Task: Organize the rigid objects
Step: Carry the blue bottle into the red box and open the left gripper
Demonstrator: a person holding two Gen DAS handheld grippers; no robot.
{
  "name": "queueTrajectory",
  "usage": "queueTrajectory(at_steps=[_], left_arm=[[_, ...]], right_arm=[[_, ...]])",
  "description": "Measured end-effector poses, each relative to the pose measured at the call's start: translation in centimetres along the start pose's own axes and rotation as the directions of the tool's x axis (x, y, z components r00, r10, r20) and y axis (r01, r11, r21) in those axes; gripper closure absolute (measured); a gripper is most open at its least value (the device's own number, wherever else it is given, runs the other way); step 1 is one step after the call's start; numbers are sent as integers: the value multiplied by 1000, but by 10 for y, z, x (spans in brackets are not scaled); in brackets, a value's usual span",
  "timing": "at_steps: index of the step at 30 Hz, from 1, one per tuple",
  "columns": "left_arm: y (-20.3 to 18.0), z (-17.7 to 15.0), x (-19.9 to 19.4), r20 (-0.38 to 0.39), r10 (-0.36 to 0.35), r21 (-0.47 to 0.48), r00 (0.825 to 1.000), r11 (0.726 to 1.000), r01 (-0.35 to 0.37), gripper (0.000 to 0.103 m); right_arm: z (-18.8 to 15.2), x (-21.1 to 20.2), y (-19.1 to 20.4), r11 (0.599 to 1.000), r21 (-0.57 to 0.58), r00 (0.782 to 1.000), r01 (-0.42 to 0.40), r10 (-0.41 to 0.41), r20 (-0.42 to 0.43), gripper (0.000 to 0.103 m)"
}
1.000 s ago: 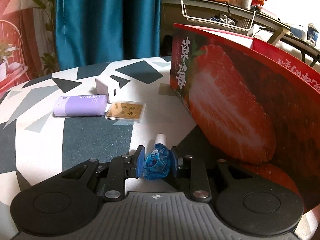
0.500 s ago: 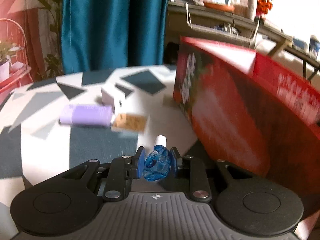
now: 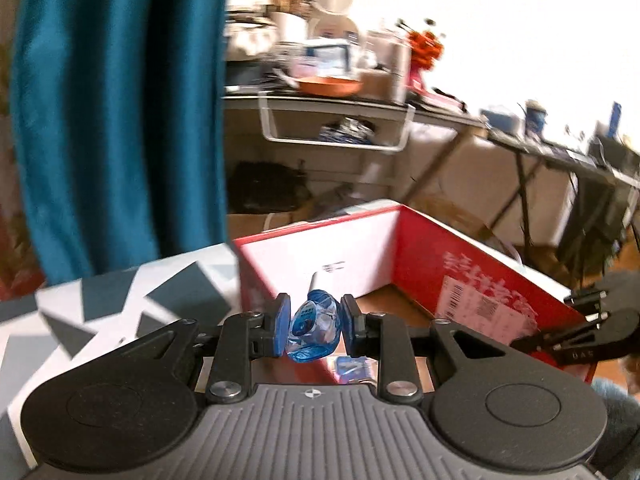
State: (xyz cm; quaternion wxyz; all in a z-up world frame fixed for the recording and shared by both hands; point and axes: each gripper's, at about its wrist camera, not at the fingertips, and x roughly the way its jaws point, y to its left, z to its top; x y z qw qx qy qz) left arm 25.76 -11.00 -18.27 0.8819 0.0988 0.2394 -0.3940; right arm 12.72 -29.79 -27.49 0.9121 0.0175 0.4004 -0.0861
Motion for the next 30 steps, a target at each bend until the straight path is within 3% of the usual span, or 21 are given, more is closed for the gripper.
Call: queueTrajectory(at_steps=[7, 12, 20, 28, 30], left_arm=[[-28, -11, 25, -96, -55, 114, 994, 991, 65, 75], [-28, -20, 31, -149, -69, 140, 986, 986, 90, 74], [-27, -19, 29, -152, -73, 126, 986, 988, 93, 74], [-10, -12, 11, -85, -59, 40, 995, 997, 63, 73], [1, -10, 5, -54, -47, -14, 997, 999, 46, 62]], right_arm=[[0, 0, 0, 1000, -1, 1000, -1, 1, -2, 84], [0, 0, 0, 1000, 0, 1000, -2, 2, -2, 83], [1, 1, 0, 1000, 0, 1000, -1, 1, -3, 83], [1, 1, 0, 1000, 1, 1000, -2, 2, -2, 83], [1, 1, 0, 1000, 1, 1000, -2, 2, -2, 83]])
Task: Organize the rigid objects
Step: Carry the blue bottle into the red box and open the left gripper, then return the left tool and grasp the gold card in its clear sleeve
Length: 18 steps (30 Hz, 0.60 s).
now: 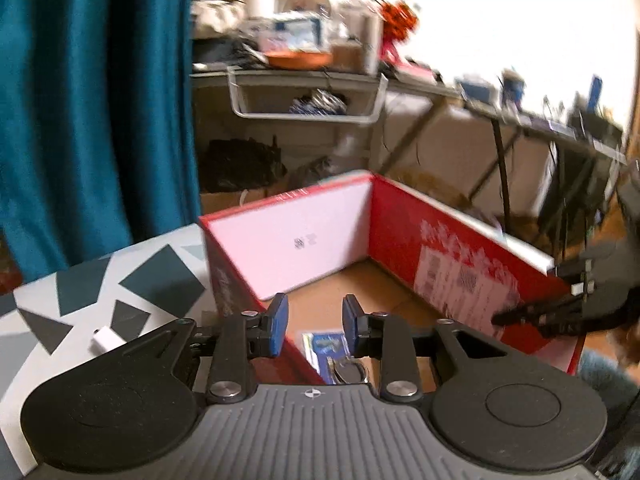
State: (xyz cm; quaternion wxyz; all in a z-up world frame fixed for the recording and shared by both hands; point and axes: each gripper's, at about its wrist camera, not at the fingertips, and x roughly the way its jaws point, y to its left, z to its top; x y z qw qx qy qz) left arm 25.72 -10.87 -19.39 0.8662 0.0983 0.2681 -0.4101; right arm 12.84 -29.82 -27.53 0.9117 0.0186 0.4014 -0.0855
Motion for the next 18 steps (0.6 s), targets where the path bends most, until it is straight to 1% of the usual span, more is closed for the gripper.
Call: queueTrajectory(at_steps=[2, 4, 8, 10, 11, 14, 15, 17, 18], left_arm=[[8, 0, -7, 24, 62, -40, 998, 997, -61, 56], [17, -2, -11, 34, 99, -67, 995, 993, -96, 56], [37, -12, -13, 3, 169, -139, 986, 976, -167, 55], [47, -19, -12, -24, 198, -158, 980, 967, -199, 51], [51, -23, -13, -35, 207, -162, 978, 964, -210, 47], [63, -33, -13, -70, 231, -175, 970, 955, -240, 43], [68, -37, -14, -86, 238, -183, 967, 951, -251, 39], [73, -42, -12, -107, 242, -192, 964, 946, -259, 34], [75, -45, -10, -117, 240, -195, 964, 946, -259, 33]], right_arm=[[0, 0, 0, 1000, 0, 1000, 0, 0, 0, 83], [0, 0, 0, 1000, 0, 1000, 0, 0, 0, 83], [0, 0, 0, 1000, 0, 1000, 0, 0, 0, 83], [0, 0, 0, 1000, 0, 1000, 0, 0, 0, 83], [0, 0, 0, 1000, 0, 1000, 0, 0, 0, 83], [0, 0, 0, 1000, 0, 1000, 0, 0, 1, 83], [0, 0, 0, 1000, 0, 1000, 0, 0, 1, 83], [0, 0, 0, 1000, 1, 1000, 0, 0, 1, 83], [0, 0, 0, 1000, 0, 1000, 0, 0, 1, 83]])
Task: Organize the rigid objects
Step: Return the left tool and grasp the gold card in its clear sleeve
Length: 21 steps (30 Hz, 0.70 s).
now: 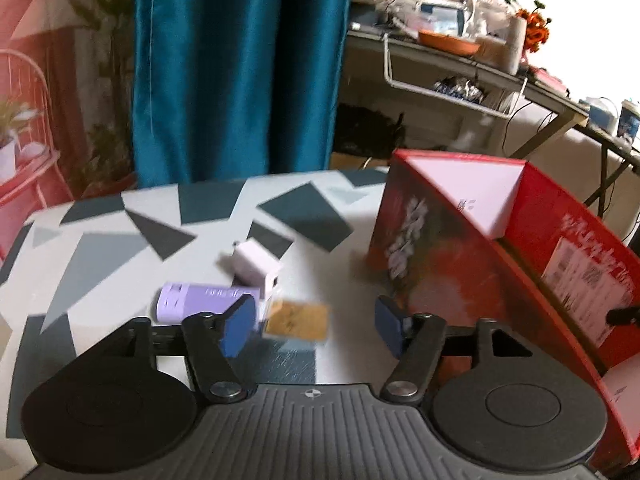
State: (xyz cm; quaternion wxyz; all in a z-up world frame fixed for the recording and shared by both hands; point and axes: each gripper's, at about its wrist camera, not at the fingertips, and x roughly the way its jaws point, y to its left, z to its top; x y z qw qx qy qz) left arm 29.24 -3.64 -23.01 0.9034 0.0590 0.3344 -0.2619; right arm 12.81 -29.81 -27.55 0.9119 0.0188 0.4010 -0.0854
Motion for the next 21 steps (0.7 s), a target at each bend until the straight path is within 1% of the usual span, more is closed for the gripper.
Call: queueTrajectory(at_steps=[2, 4, 8, 12, 16, 19, 21], left_arm=[[3, -4, 5, -21, -13, 1, 1000, 1000, 13, 33], [4, -8, 11, -59, -47, 3, 997, 999, 47, 33], [1, -17, 26, -102, -39, 32, 994, 999, 42, 33], [1, -17, 39, -99, -35, 28, 994, 999, 38, 34], [-6, -10, 54, -91, -35, 79, 995, 996, 42, 34], [-9, -6, 67, -107, -26, 107, 994, 994, 38, 34], [-7, -4, 74, -119, -8, 111, 993, 994, 21, 34]], right_arm=[[0, 0, 0, 1000, 0, 1000, 0, 0, 0, 83], [0, 0, 0, 1000, 0, 1000, -2, 2, -1, 83], [0, 0, 0, 1000, 1, 1000, -2, 2, -1, 83], [0, 0, 0, 1000, 0, 1000, -1, 1, -4, 83], [1, 1, 1, 1000, 1, 1000, -2, 2, -6, 83], [1, 1, 0, 1000, 0, 1000, -2, 2, -7, 83], [1, 1, 0, 1000, 1, 1000, -2, 2, -8, 83]])
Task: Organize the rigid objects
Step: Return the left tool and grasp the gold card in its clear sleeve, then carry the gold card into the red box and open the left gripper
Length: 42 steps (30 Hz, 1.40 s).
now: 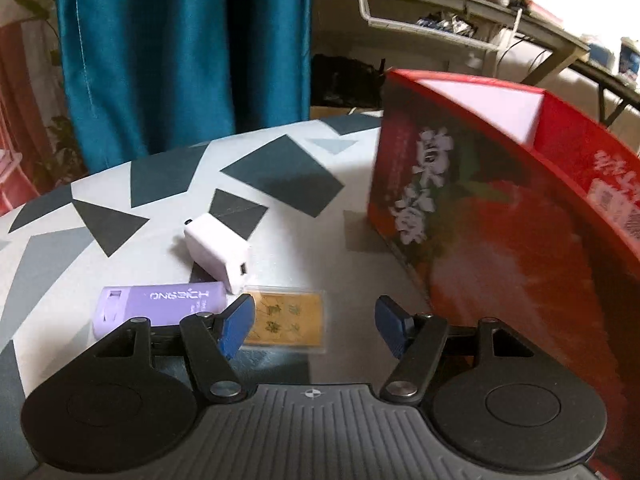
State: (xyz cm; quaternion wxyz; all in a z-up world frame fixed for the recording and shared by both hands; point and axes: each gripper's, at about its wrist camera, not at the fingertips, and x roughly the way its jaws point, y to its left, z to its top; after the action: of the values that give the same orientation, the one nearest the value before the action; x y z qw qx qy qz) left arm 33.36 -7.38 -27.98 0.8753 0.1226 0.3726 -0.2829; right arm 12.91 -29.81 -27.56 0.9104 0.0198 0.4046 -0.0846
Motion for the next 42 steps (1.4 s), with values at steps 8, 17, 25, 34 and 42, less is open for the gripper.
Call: queueTrajectory(at_steps=[8, 17, 25, 34, 42], left_arm=[[7, 2, 16, -29, 42, 11, 999, 999, -42, 34], [3, 2, 21, -18, 40, 18, 999, 999, -39, 38], [-2, -14, 6, -16, 23, 26, 1000, 999, -23, 45], [-10, -56, -30, 35, 17, 19, 999, 1000, -18, 45], [-20, -80, -47, 89, 57, 0, 994, 998, -57, 45]], right_arm=[[0, 1, 0, 1000, 1, 1000, -1, 1, 1, 83], [0, 1, 0, 1000, 2, 1000, -4, 4, 3, 82], [0, 0, 0, 1000, 3, 1000, -6, 6, 4, 82], [-1, 0, -1, 1000, 4, 1000, -7, 7, 6, 82], [-1, 0, -1, 1000, 5, 1000, -7, 7, 6, 82]])
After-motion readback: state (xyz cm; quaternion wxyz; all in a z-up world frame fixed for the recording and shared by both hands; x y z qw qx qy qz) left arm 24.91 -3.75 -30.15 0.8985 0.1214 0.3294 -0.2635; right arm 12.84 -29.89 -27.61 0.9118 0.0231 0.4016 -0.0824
